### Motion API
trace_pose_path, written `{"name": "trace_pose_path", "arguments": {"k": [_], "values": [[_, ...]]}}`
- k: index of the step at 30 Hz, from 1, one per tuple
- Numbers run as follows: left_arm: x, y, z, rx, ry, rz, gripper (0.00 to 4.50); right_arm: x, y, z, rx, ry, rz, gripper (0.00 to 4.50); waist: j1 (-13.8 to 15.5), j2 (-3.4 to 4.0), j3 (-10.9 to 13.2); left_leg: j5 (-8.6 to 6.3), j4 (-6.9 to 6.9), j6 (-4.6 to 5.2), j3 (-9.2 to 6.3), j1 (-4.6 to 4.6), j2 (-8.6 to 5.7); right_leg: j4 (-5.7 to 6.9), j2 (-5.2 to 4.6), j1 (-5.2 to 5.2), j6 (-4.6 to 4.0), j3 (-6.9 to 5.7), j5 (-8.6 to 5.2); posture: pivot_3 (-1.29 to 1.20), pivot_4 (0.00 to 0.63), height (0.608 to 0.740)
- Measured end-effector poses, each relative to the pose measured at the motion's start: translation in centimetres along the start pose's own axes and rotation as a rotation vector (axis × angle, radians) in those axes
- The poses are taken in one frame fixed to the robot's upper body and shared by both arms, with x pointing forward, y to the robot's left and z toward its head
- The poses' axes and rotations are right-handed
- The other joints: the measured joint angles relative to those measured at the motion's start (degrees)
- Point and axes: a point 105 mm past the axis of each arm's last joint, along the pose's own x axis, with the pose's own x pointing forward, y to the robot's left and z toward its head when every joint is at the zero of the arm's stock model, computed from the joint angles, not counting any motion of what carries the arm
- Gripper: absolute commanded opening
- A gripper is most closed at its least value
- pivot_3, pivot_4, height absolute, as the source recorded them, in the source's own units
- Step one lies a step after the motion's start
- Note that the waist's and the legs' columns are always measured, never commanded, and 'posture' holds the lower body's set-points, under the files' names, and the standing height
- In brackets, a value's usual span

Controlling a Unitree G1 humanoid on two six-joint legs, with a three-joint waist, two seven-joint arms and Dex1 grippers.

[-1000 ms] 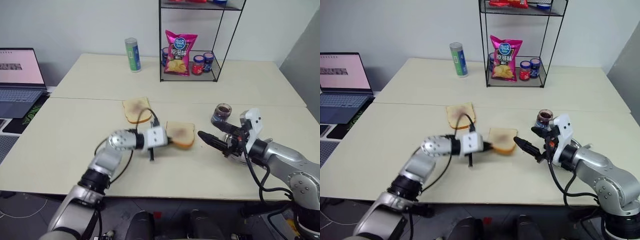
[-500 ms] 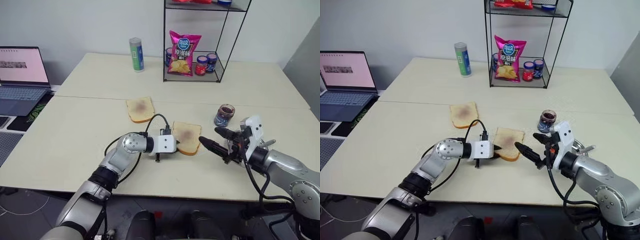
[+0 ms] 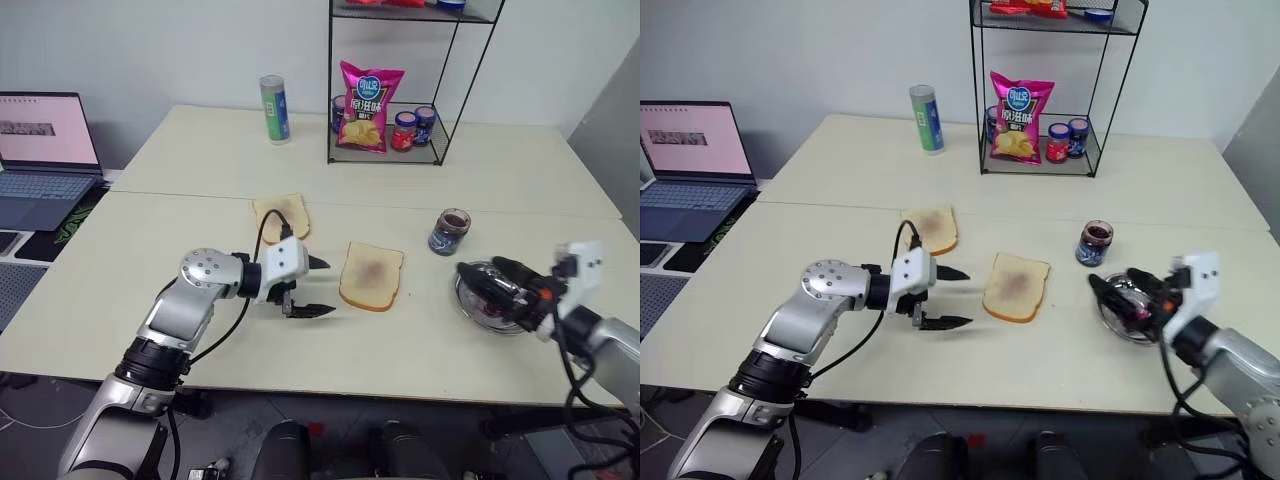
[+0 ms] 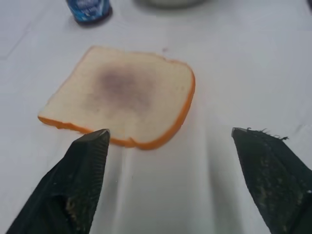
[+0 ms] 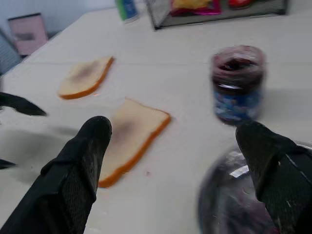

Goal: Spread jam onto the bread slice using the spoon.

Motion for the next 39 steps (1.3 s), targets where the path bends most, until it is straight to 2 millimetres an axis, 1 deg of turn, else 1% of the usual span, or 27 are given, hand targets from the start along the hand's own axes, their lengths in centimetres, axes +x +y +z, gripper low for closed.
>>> {"name": "trace_pose_path", "arguments": {"k": [2, 3, 4, 6, 8, 9, 11, 12, 13, 15, 17, 18, 19, 21, 25, 28, 36, 39], "values": [[0.6, 0.2, 1.8, -0.042, -0.09, 0.009, 4.49, -0.9, -2.0, 0.0, 0.019, -0.015, -0.085, 4.5, 0.11, 0.0, 0.0, 0.02, 0.05, 0.03, 0.0, 0.0, -0.03, 0.01, 0.01, 0.03, 0.01, 0.01, 0.01, 0.0, 0.15, 0.74], [1.0, 0.1, 2.4, -0.054, -0.12, 0.006, 4.49, -1.3, -2.8, 0.0, 0.032, -0.024, -0.12, 4.5, 0.14, 0.0, 0.0, 0.02, 0.05, 0.04, -0.01, 0.0, -0.05, 0.0, 0.02, 0.03, 0.01, 0.01, 0.01, 0.0, 0.15, 0.74], [1.7, -0.2, 3.2, -0.066, -0.157, -0.002, 4.49, -2.0, -4.1, 0.1, 0.062, -0.05, -0.178, 4.5, 0.13, -0.01, -0.01, 0.03, 0.05, 0.04, -0.01, 0.0, -0.05, 0.01, 0.05, 0.04, 0.04, 0.02, 0.02, 0.0, 0.15, 0.74], [2.4, -0.9, 3.6, -0.069, -0.176, -0.022, 4.49, -2.8, -5.5, 0.0, 0.093, -0.068, -0.24, 4.5, 0.04, 0.0, -0.01, 0.02, 0.01, 0.04, -0.01, 0.01, -0.04, 0.03, 0.1, 0.02, 0.22, 0.04, 0.13, 0.0, 0.15, 0.74], [3.6, -2.9, 3.4, -0.037, -0.16, -0.076, 4.49, -3.8, -7.2, -1.1, 0.126, -0.059, -0.318, 4.5, -0.12, 0.03, -0.04, 0.02, -0.12, 0.04, 0.01, 0.1, -0.03, 0.02, 0.13, 0.04, 0.18, 0.07, 0.1, 0.0, 0.15, 0.74], [4.3, -3.8, 3.2, -0.045, -0.159, -0.105, 4.49, -4.1, -7.8, -1.8, 0.156, -0.055, -0.343, 4.5, -0.23, 0.03, -0.04, 0.02, -0.13, 0.04, 0.01, 0.1, -0.01, 0.03, 0.15, 0.02, 0.16, 0.08, 0.09, 0.0, 0.15, 0.74], [5.8, -4.6, 3.1, -0.054, -0.164, -0.114, 4.49, -4.0, -8.6, -2.9, 0.233, -0.056, -0.359, 4.5, -0.38, 0.04, -0.03, 0.03, -0.1, 0.04, -0.04, 0.11, 0.06, 0.09, 0.22, 0.01, 0.13, 0.07, 0.08, 0.0, 0.15, 0.74], [6.1, -4.5, 3.2, -0.054, -0.17, -0.103, 4.49, -3.8, -9.0, -3.1, 0.269, -0.065, -0.357, 4.5, -0.43, 0.03, -0.03, 0.03, -0.09, 0.04, -0.05, 0.14, 0.06, 0.09, 0.24, 0.02, 0.13, 0.07, 0.09, 0.0, 0.15, 0.74], [6.6, -4.1, 4.0, -0.043, -0.185, -0.085, 4.49, -3.0, -9.9, -3.2, 0.347, -0.09, -0.348, 4.5, -0.49, 0.03, -0.03, 0.03, -0.03, 0.04, -0.05, 0.16, 0.05, 0.12, 0.3, 0.03, 0.01, 0.11, 0.05, 0.0, 0.15, 0.74], [6.9, -3.9, 5.0, -0.017, -0.205, -0.09, 4.49, -1.9, -10.4, -3.0, 0.416, -0.117, -0.321, 4.5, -0.57, 0.1, -0.02, 0.05, 0.0, 0.07, -0.04, 0.19, 0.0, 0.1, 0.35, 0.04, -0.14, 0.2, 0.07, 0.0, 0.15, 0.74], [7.0, -3.8, 5.5, 0.002, -0.208, -0.097, 4.49, -1.1, -10.8, -3.0, 0.469, -0.133, -0.302, 4.5, -0.56, 0.24, -0.1, 0.05, -0.07, 0.07, 0.0, 0.25, -0.02, 0.06, 0.36, 0.06, -0.13, 0.28, 0.06, 0.0, 0.15, 0.74], [6.9, -3.8, 5.4, 0.004, -0.2, -0.1, 4.49, -0.6, -10.9, -3.0, 0.499, -0.136, -0.28, 4.5, -0.57, 0.27, -0.12, 0.04, -0.09, 0.07, 0.0, 0.26, 0.0, 0.04, 0.38, 0.08, -0.1, 0.31, 0.07, 0.0, 0.15, 0.74], [7.0, -3.9, 5.0, -0.001, -0.184, -0.116, 4.49, 0.4, -11.4, -3.1, 0.547, -0.127, -0.256, 4.5, -0.54, 0.31, -0.11, 0.04, -0.14, 0.07, 0.0, 0.23, -0.01, 0.04, 0.4, 0.05, -0.03, 0.33, 0.11, 0.0, 0.15, 0.74], [7.1, -4.0, 4.9, -0.002, -0.178, -0.126, 4.49, 0.8, -11.6, -3.2, 0.565, -0.119, -0.242, 4.5, -0.54, 0.33, -0.09, 0.04, -0.17, 0.07, -0.01, 0.2, 0.0, 0.04, 0.43, 0.02, 0.02, 0.3, 0.11, 0.0, 0.15, 0.74], [7.2, -3.9, 4.9, 0.002, -0.173, -0.125, 4.49, 2.2, -11.4, -4.7, 0.601, -0.062, -0.197, 4.5, -0.5, 0.34, -0.09, 0.04, -0.19, 0.08, -0.1, 0.18, 0.06, 0.05, 0.54, 0.02, -0.01, 0.22, 0.07, 0.0, 0.15, 0.74], [7.3, -3.8, 4.9, -0.003, -0.172, -0.113, 4.49, 3.1, -11.6, -4.4, 0.625, -0.064, -0.17, 4.5, -0.63, 0.33, -0.09, 0.04, -0.12, 0.08, -0.07, 0.22, 0.1, 0.08, 0.58, 0.03, 0.06, 0.29, 0.13, 0.0, 0.15, 0.74], [7.0, -3.8, 5.0, 0.007, -0.17, -0.087, 4.49, 3.4, -11.7, -4.6, 0.628, -0.073, -0.159, 4.5, -0.74, 0.32, -0.1, 0.04, -0.11, 0.07, 0.01, 0.33, 0.11, 0.07, 0.58, 0.09, 0.12, 0.45, 0.18, 0.0, 0.15, 0.74], [7.0, -3.8, 4.9, 0.001, -0.164, -0.087, 4.5, 3.4, -11.7, -4.7, 0.638, -0.075, -0.157, 4.0, -0.77, 0.32, -0.1, 0.04, -0.11, 0.07, 0.05, 0.34, 0.11, 0.07, 0.57, 0.08, 0.14, 0.49, 0.19, 0.0, 0.15, 0.74]]}}
